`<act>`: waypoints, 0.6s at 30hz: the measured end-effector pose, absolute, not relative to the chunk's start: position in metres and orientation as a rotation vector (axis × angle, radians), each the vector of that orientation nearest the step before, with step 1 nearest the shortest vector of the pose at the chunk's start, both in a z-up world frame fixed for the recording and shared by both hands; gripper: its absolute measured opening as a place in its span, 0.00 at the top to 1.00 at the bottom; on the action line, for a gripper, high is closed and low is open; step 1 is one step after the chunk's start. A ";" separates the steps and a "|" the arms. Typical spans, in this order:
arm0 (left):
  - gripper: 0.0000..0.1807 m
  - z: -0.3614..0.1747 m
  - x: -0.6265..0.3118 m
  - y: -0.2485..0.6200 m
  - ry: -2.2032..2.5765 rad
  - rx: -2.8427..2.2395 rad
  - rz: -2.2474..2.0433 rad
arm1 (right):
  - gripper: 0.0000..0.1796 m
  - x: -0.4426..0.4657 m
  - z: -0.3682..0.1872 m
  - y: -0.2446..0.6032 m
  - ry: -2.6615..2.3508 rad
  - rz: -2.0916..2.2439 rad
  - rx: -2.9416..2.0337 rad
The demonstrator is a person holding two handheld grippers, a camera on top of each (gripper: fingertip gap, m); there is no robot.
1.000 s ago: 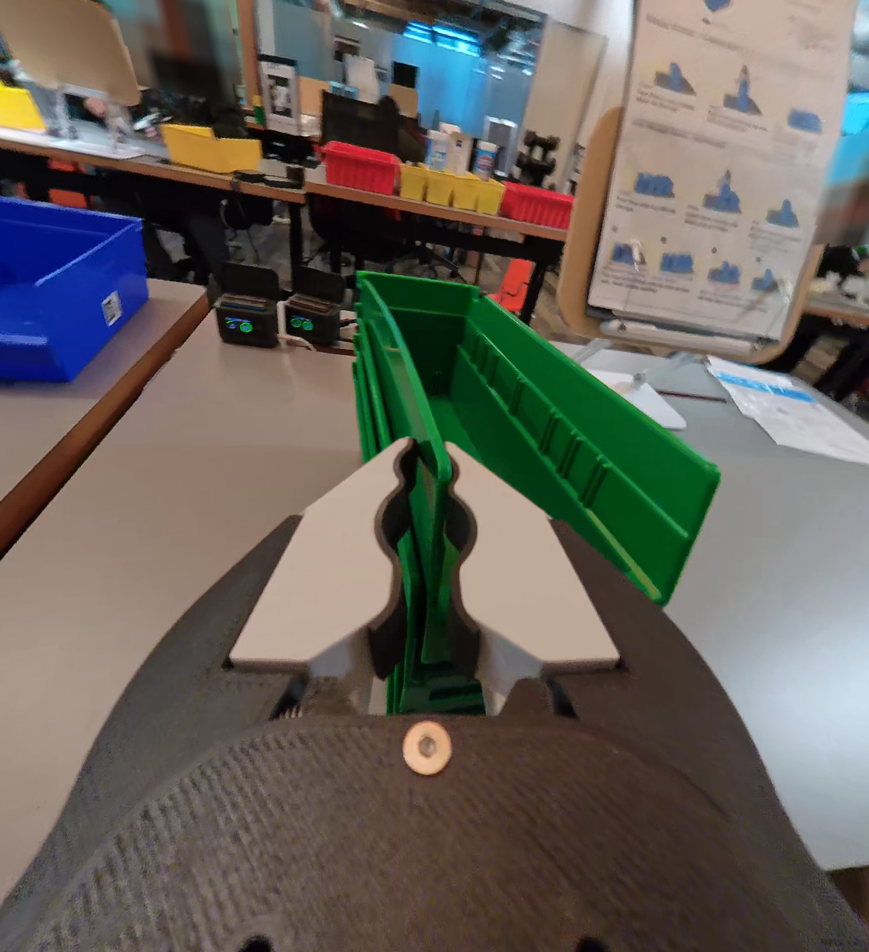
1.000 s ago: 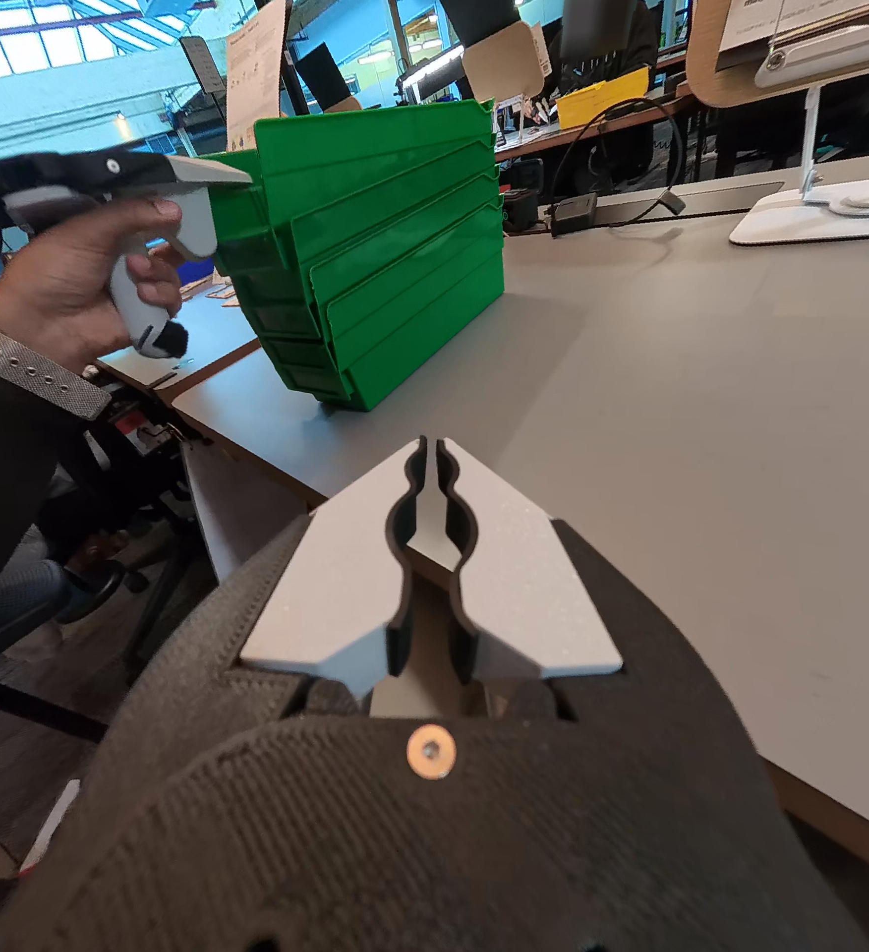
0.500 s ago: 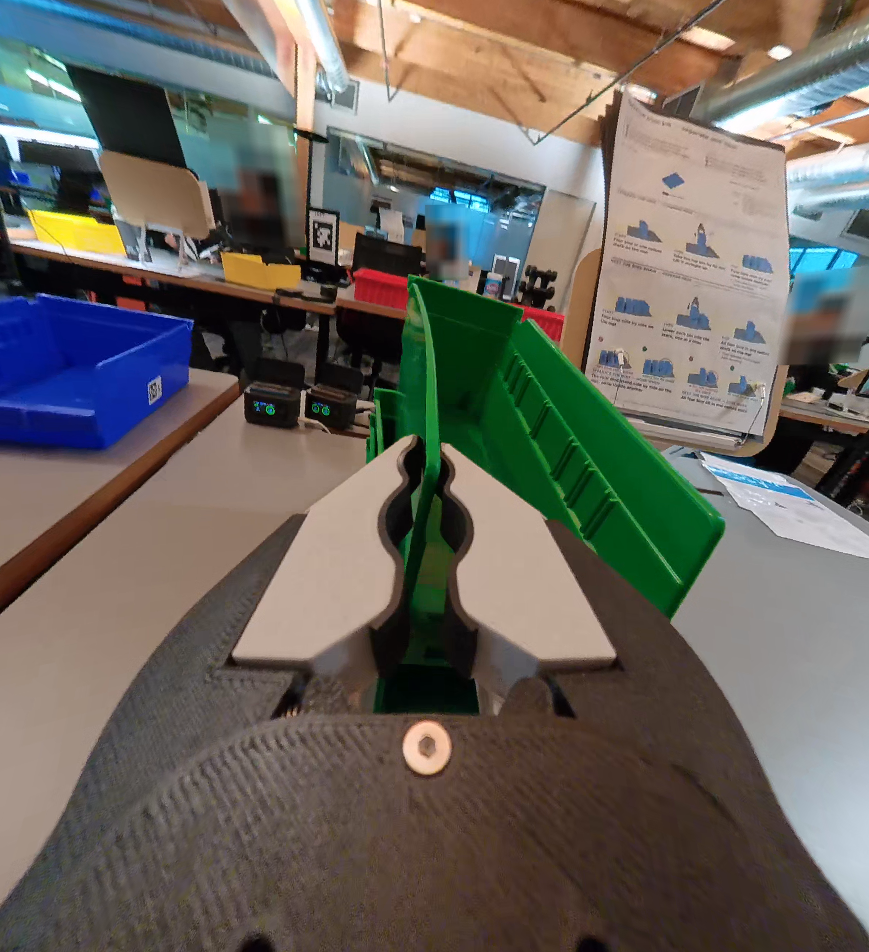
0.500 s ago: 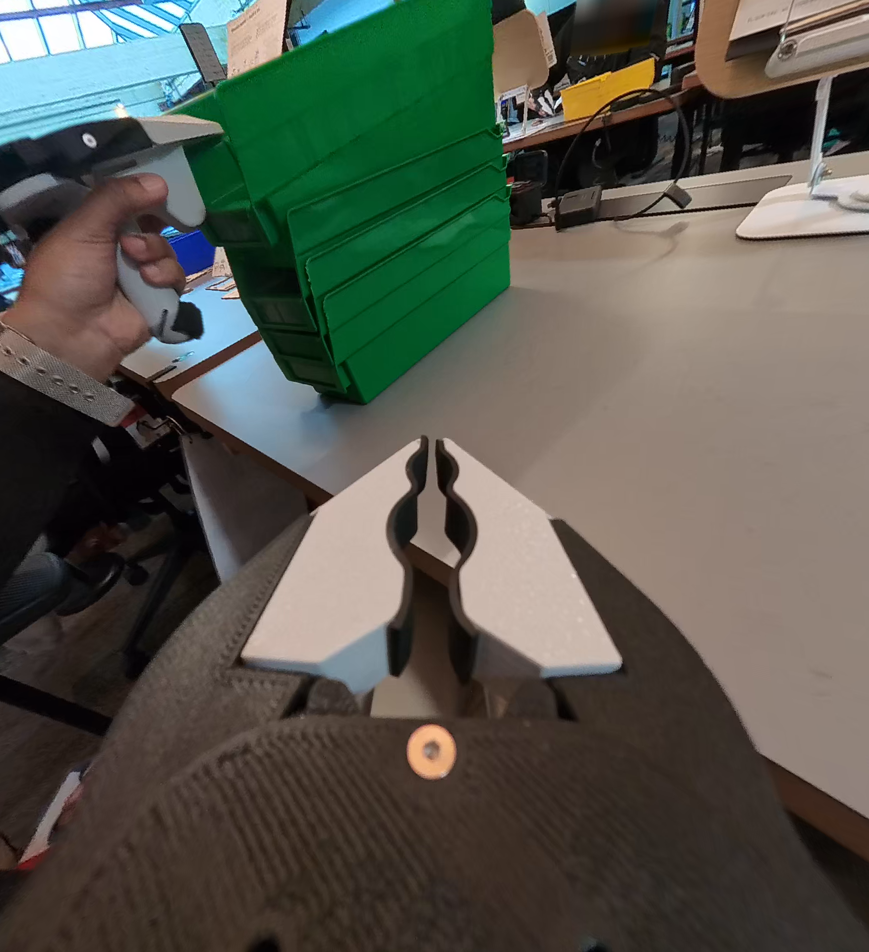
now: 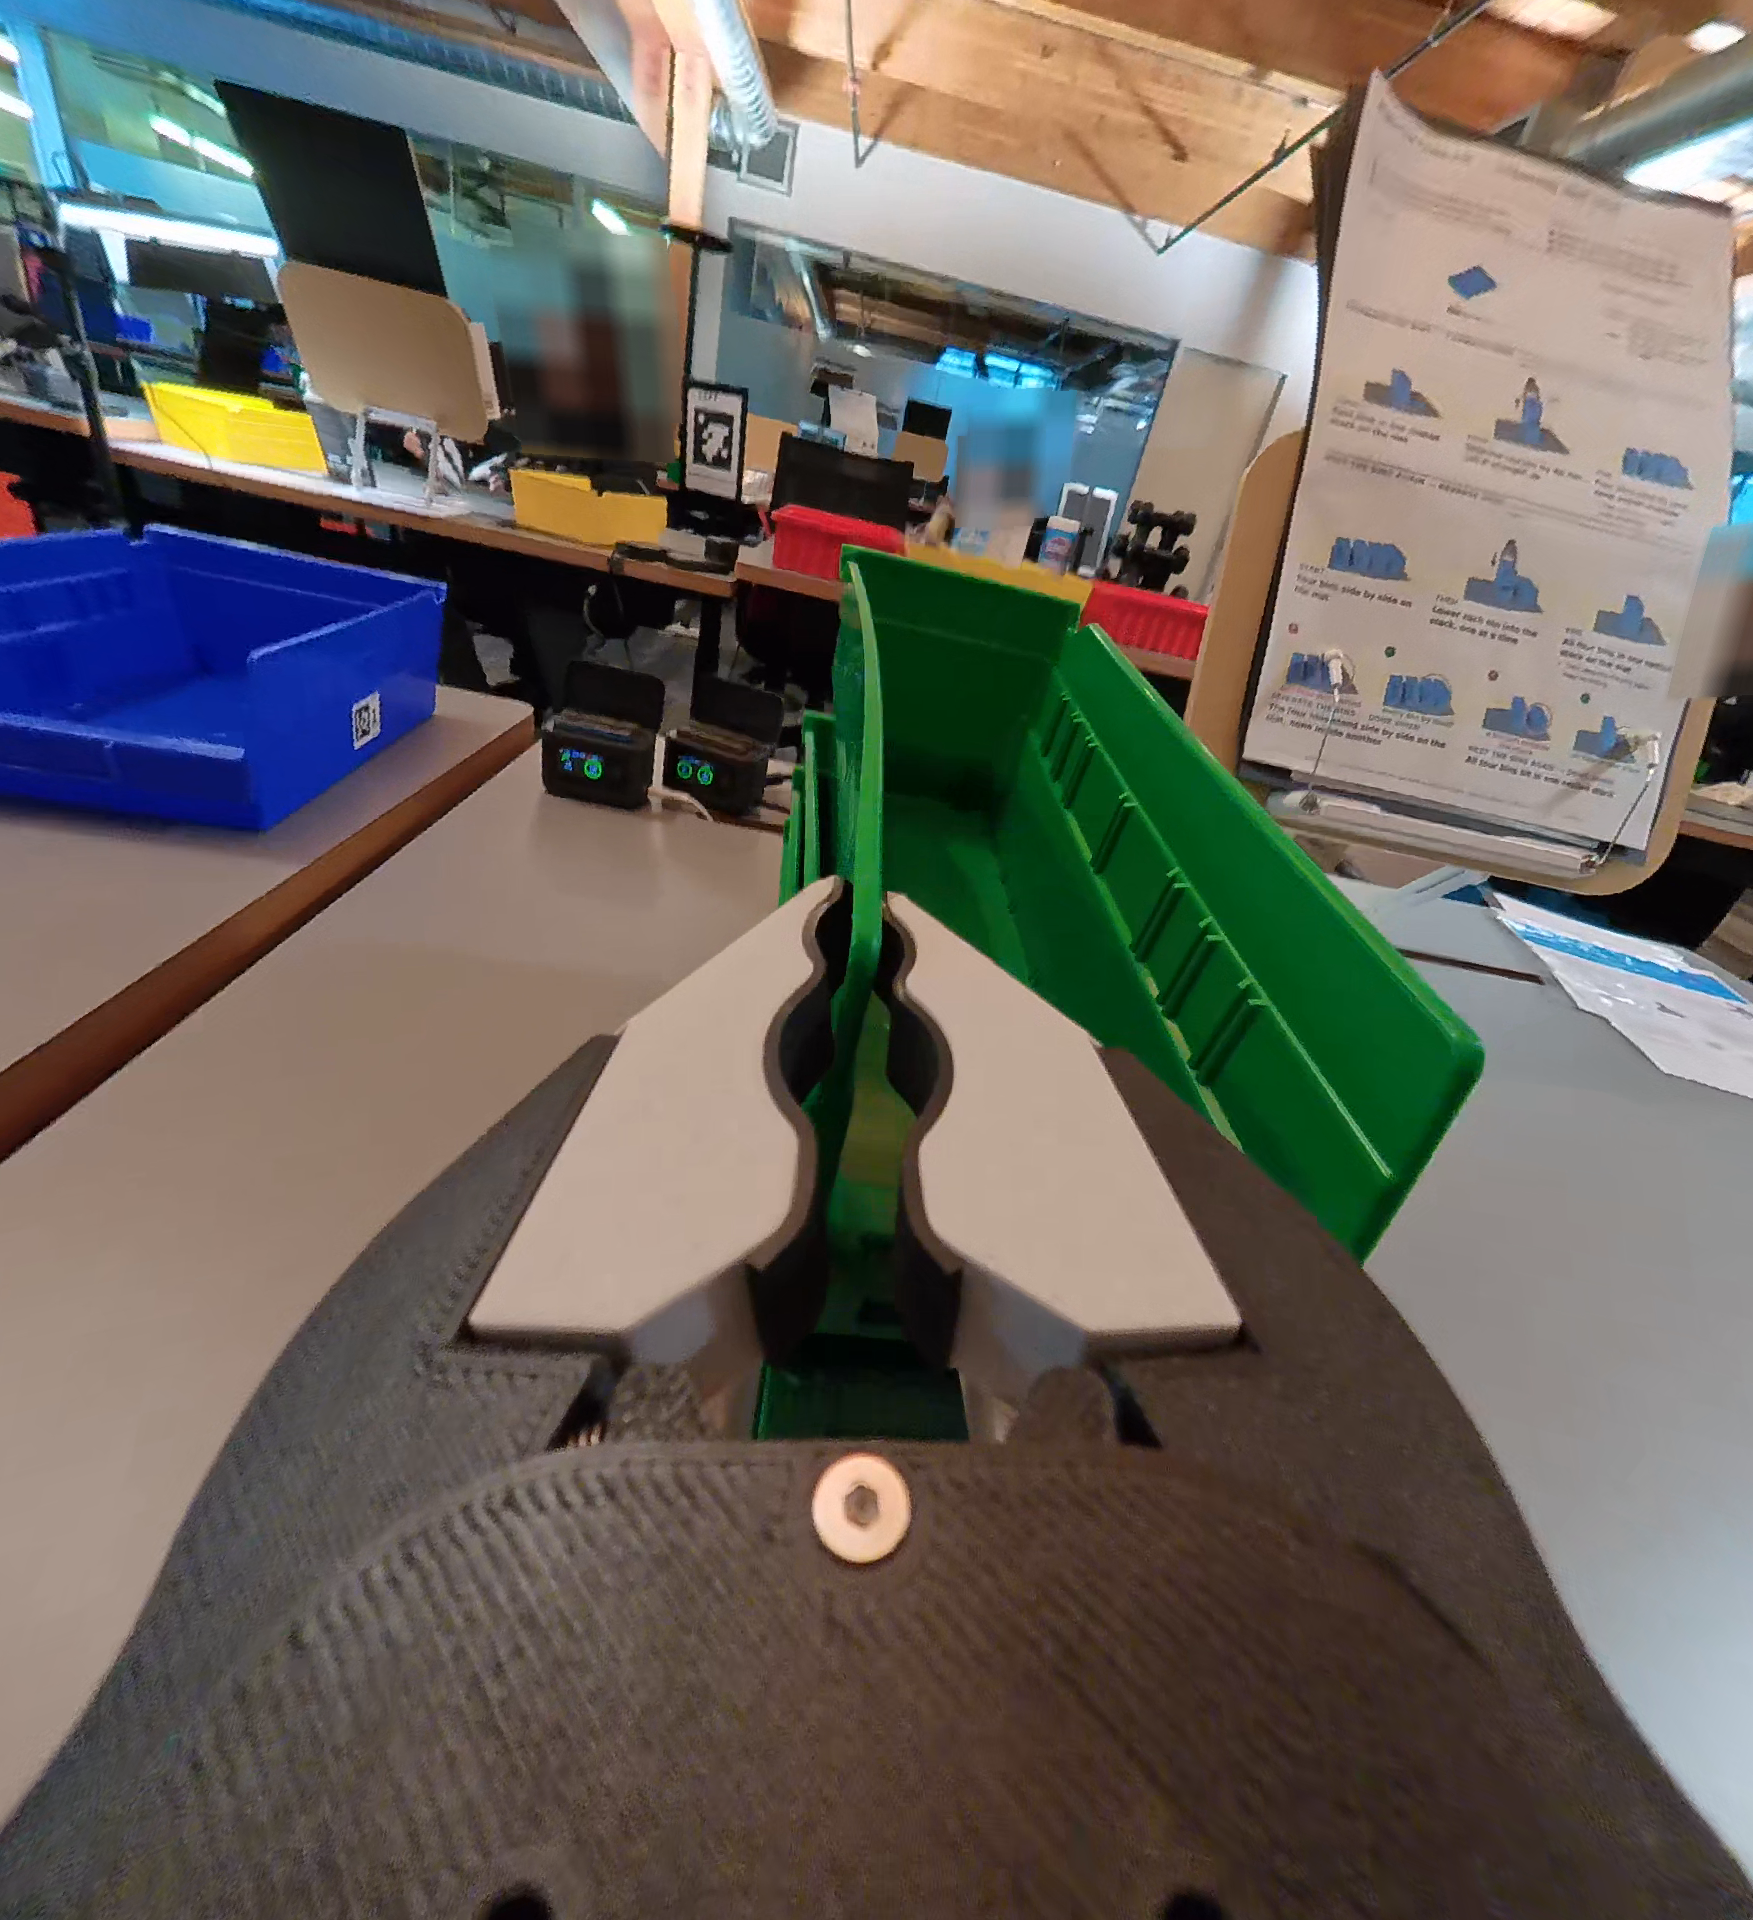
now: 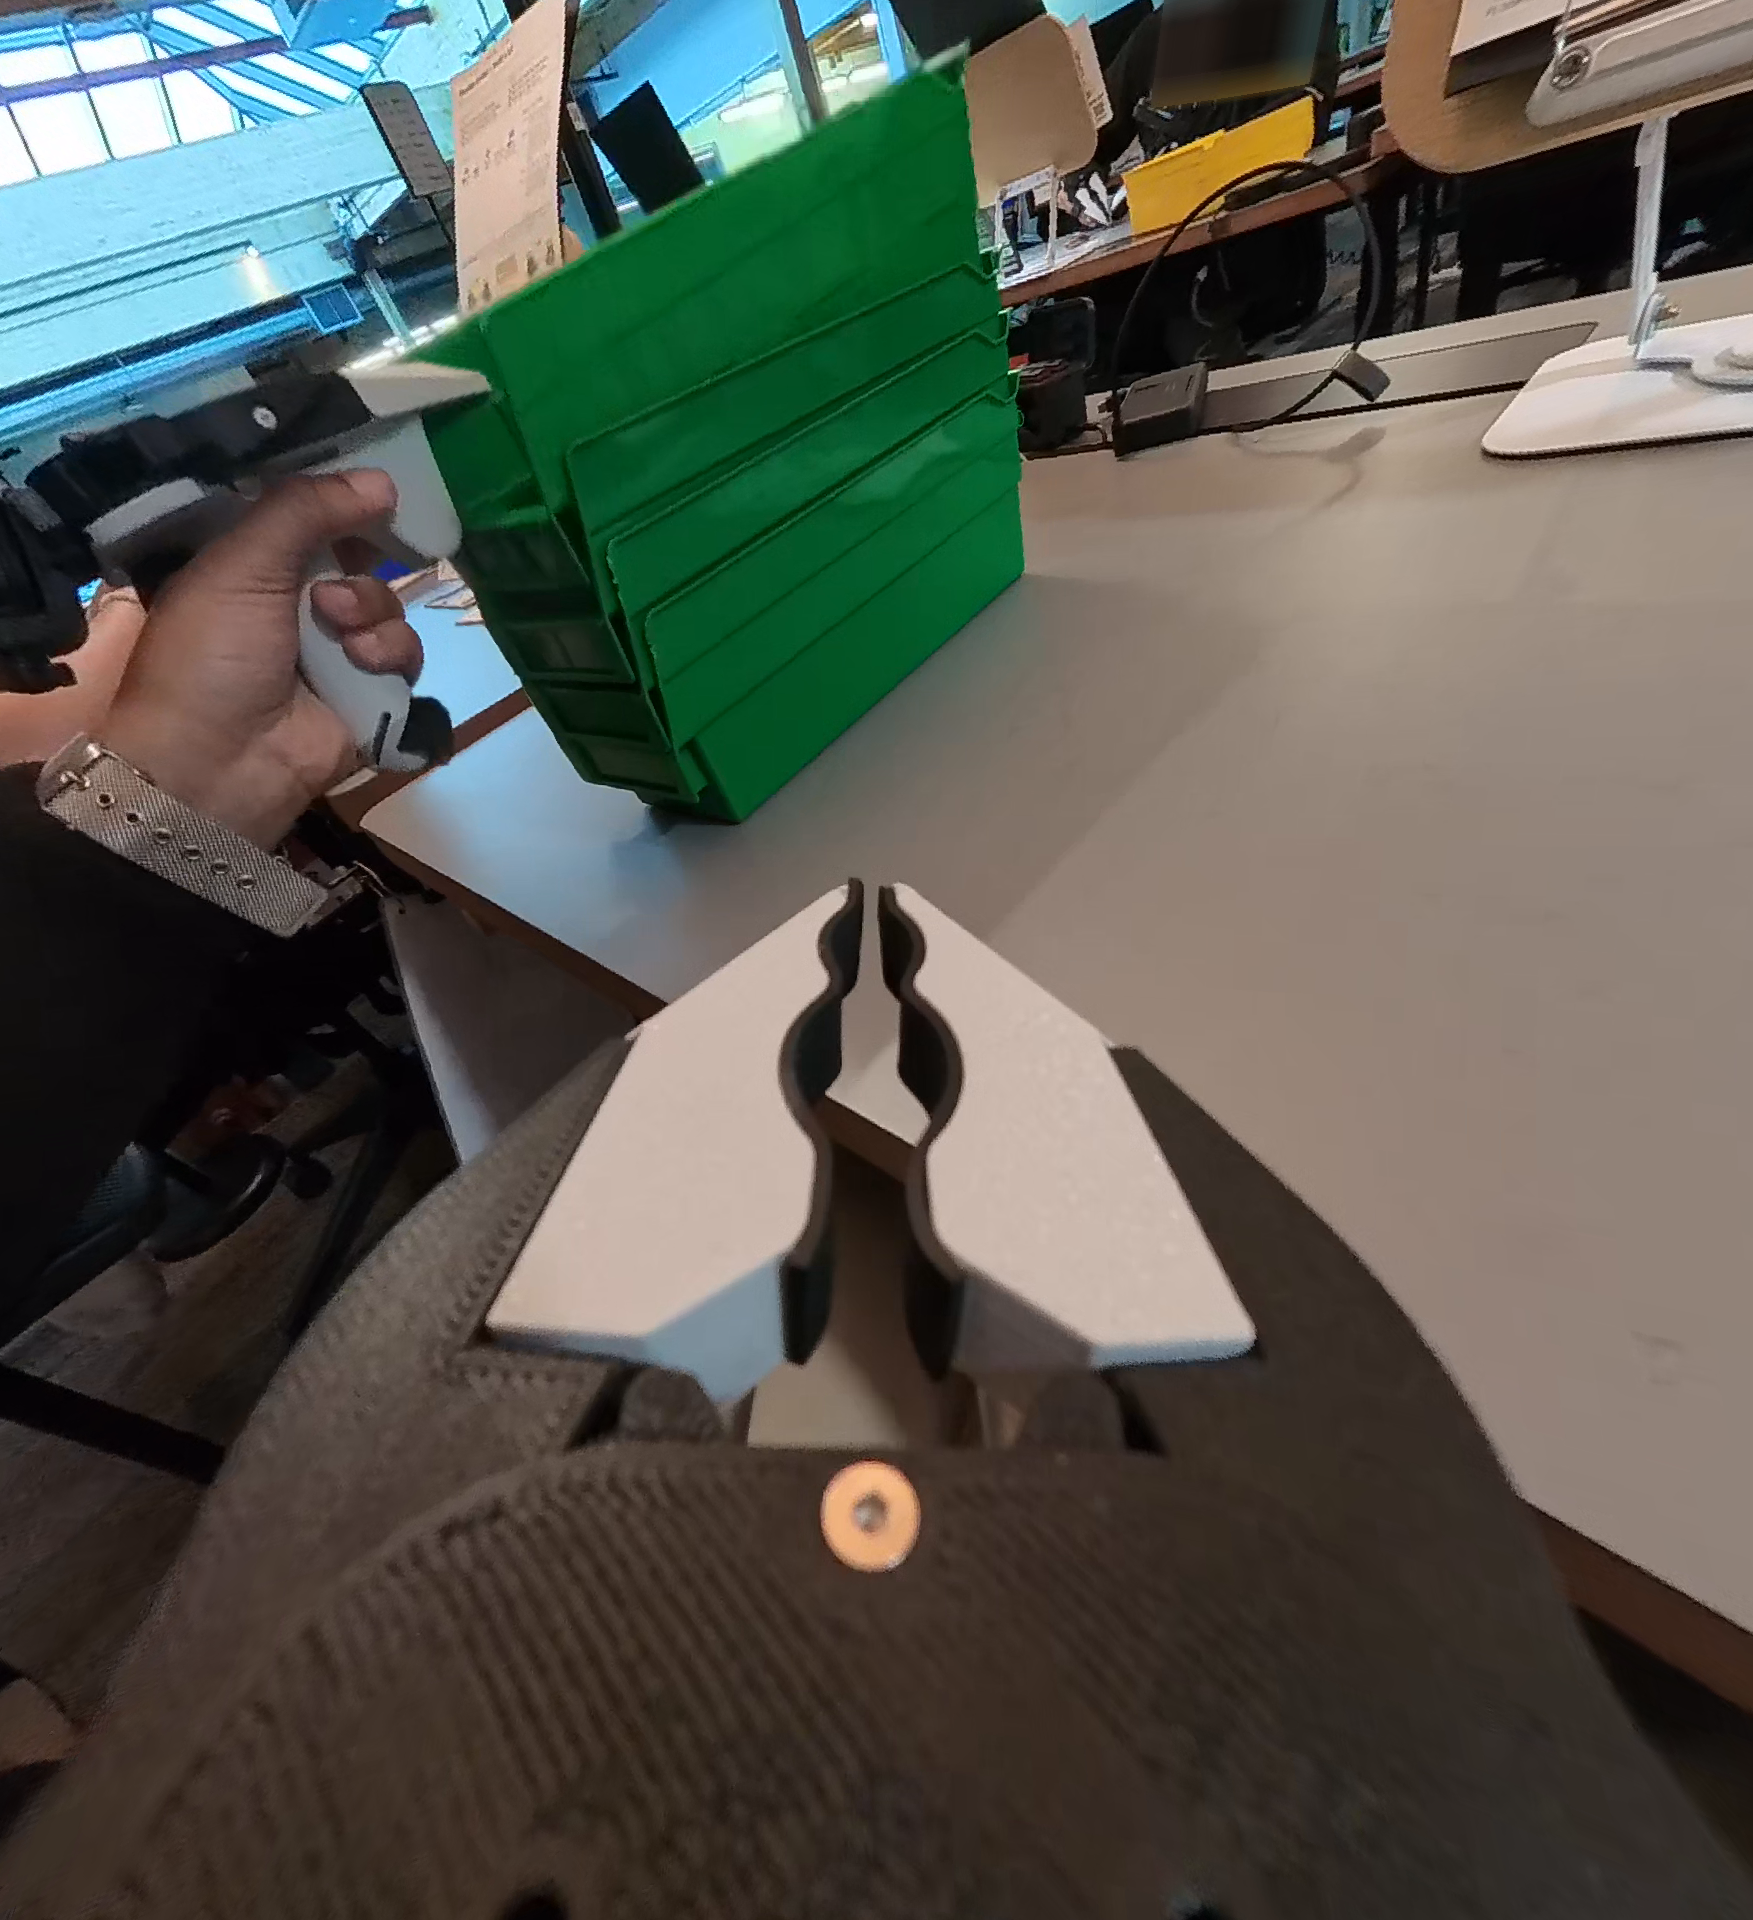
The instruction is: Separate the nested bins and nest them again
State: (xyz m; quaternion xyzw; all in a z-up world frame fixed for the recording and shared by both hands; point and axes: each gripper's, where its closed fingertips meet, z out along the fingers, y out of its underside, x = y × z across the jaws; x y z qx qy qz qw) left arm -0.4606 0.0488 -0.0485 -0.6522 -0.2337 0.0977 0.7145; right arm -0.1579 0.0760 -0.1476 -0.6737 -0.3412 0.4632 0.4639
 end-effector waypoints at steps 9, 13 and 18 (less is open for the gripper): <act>1.00 -0.062 -0.461 0.049 -0.558 -1.470 0.207 | 0.99 -0.157 -0.149 0.078 -0.824 1.155 -1.670; 1.00 -0.063 -0.461 0.048 -0.553 -1.465 0.214 | 0.99 -0.157 -0.149 0.078 -0.822 1.162 -1.676; 0.82 -0.041 -0.455 0.040 -0.486 -1.339 0.297 | 0.99 -0.157 -0.150 0.078 -0.821 1.162 -1.680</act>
